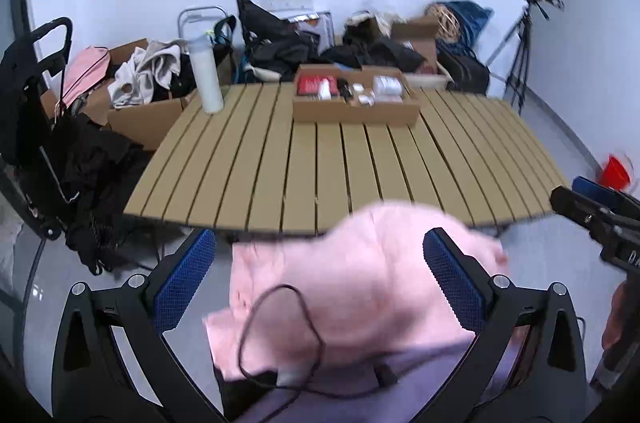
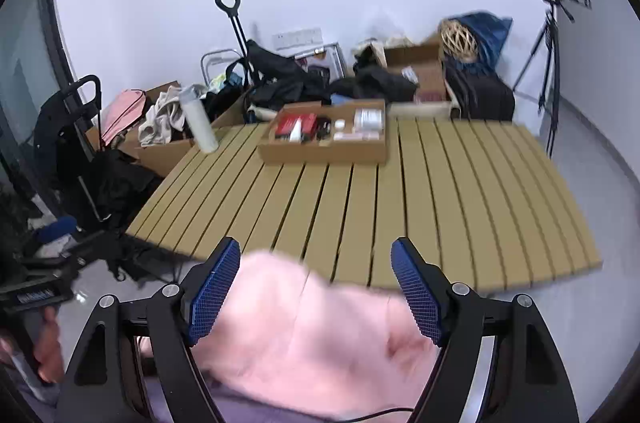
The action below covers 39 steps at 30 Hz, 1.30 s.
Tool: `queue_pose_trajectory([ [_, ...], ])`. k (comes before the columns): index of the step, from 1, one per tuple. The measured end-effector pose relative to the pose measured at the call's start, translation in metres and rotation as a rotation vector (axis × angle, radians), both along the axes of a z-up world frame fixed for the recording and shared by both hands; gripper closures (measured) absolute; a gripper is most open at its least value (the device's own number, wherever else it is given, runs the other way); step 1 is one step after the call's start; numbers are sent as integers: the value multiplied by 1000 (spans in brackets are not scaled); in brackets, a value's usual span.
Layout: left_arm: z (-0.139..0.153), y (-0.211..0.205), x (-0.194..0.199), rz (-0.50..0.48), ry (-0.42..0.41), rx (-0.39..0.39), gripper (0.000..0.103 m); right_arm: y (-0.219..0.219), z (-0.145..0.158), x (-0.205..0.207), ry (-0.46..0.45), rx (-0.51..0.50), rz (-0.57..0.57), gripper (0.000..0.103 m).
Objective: Organize objects
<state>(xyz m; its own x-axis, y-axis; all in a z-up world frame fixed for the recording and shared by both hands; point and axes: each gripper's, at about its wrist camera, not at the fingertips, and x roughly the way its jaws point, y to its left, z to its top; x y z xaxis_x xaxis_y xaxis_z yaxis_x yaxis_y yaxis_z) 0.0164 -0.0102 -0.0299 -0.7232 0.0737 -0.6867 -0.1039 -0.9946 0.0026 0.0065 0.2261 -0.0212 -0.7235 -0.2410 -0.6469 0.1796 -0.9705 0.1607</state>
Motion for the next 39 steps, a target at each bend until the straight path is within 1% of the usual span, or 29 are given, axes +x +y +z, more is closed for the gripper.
queue_pose_trajectory([
  [3,-3,6,10,-7,-2,-18,0,-15,-8,21,-8,64,13,22],
  [6,-2,6,12,-14,-8,-8,0,-22,-8,27,5,69,38,22],
  [9,2,4,17,5,-5,2,0,-22,-8,27,5,87,30,22],
  [12,7,1,21,17,16,16,0,-21,-6,31,14,70,28,22],
  [16,8,-1,25,16,30,18,0,-24,-2,34,26,78,32,22],
  [22,6,3,28,-5,29,21,0,-21,-2,35,26,69,26,21],
  [39,6,5,29,-3,23,17,0,-21,-4,35,18,59,31,22],
])
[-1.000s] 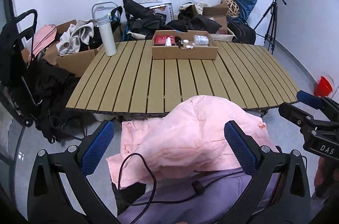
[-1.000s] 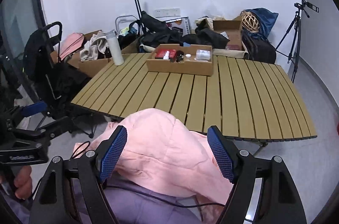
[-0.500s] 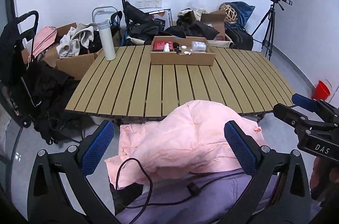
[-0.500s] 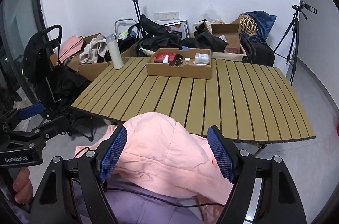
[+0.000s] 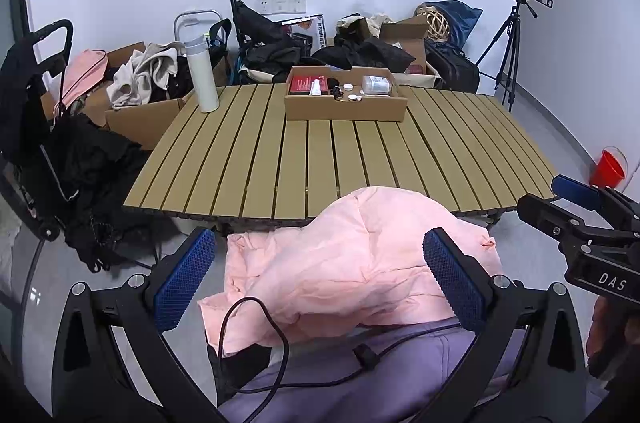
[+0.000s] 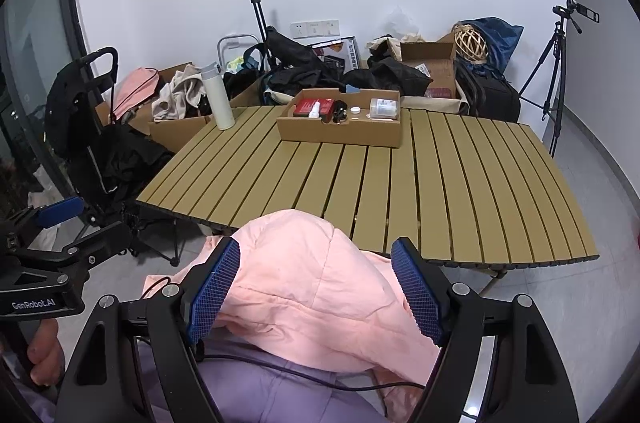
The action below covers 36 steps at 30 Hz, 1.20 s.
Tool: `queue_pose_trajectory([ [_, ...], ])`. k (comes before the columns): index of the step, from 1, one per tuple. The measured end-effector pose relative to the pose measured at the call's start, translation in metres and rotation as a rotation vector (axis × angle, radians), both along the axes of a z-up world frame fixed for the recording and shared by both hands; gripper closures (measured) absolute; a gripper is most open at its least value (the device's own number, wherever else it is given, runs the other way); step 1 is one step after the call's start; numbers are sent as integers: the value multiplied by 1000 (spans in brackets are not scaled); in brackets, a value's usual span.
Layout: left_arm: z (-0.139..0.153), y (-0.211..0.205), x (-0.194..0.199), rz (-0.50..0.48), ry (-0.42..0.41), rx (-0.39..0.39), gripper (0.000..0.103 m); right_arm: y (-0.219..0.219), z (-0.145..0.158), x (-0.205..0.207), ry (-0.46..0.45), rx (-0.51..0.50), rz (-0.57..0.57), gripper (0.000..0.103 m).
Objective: Organize objects
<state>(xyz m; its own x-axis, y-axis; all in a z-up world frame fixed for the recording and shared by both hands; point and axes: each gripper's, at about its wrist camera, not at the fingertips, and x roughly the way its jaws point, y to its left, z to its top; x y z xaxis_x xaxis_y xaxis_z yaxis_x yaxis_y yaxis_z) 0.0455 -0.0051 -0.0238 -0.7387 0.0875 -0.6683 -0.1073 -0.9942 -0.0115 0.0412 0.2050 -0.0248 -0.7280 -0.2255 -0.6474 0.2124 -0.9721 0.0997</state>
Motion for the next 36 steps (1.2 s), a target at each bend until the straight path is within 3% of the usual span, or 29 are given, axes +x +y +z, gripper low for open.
queue_pose_trajectory([
  [36,-1,-6,-2,-6,-8,-7,0,1,2,0,6,-3,3,22],
])
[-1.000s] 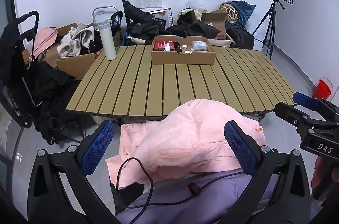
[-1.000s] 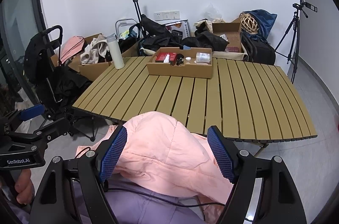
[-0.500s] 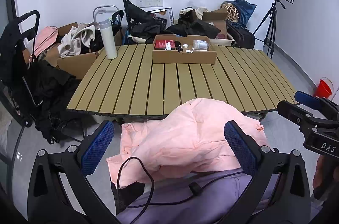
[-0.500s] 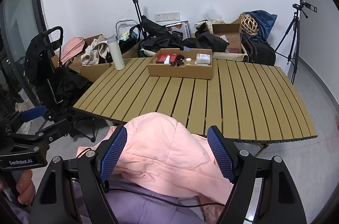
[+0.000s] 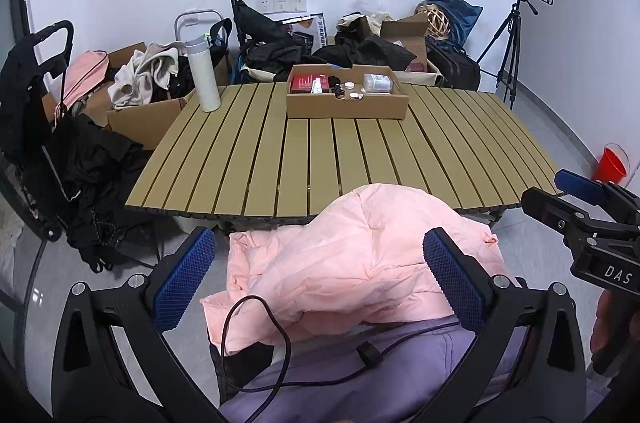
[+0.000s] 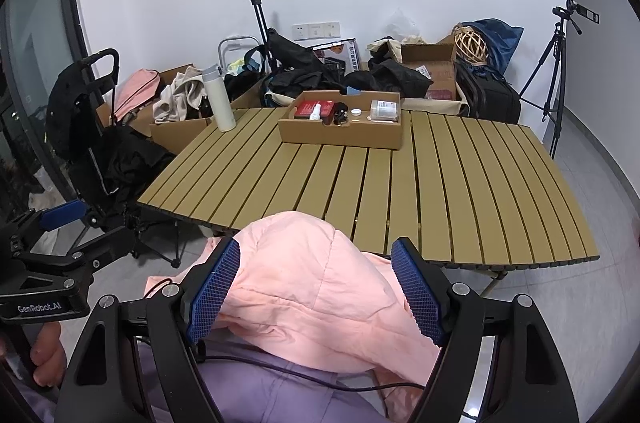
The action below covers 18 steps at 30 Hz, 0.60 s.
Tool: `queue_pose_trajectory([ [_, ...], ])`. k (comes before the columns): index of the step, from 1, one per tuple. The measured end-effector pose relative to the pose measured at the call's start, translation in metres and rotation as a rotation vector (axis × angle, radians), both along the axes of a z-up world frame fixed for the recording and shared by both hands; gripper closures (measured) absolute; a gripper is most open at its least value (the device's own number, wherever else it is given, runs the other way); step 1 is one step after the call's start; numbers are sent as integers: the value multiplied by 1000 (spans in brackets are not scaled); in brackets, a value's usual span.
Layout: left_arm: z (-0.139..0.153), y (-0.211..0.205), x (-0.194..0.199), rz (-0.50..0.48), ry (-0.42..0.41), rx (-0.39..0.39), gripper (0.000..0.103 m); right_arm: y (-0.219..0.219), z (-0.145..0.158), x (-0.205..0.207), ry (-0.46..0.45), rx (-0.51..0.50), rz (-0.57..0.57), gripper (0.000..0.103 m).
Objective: Organize objects
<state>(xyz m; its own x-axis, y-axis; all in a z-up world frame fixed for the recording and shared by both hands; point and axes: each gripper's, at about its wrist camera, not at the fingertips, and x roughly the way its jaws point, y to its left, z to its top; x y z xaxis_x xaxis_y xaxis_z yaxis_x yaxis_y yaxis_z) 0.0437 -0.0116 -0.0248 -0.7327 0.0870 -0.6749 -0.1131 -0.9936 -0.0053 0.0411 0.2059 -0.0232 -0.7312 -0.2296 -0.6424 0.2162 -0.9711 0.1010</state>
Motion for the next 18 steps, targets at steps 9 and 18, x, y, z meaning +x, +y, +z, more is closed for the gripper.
queue_pose_trajectory([
  [9,-3,-3,-1,-7,-10,1,0,-3,-1,0,-6,1,-6,22],
  [18,-5,-3,-2,-16,-15,2,0,-3,-1,1,-7,1,-8,22],
])
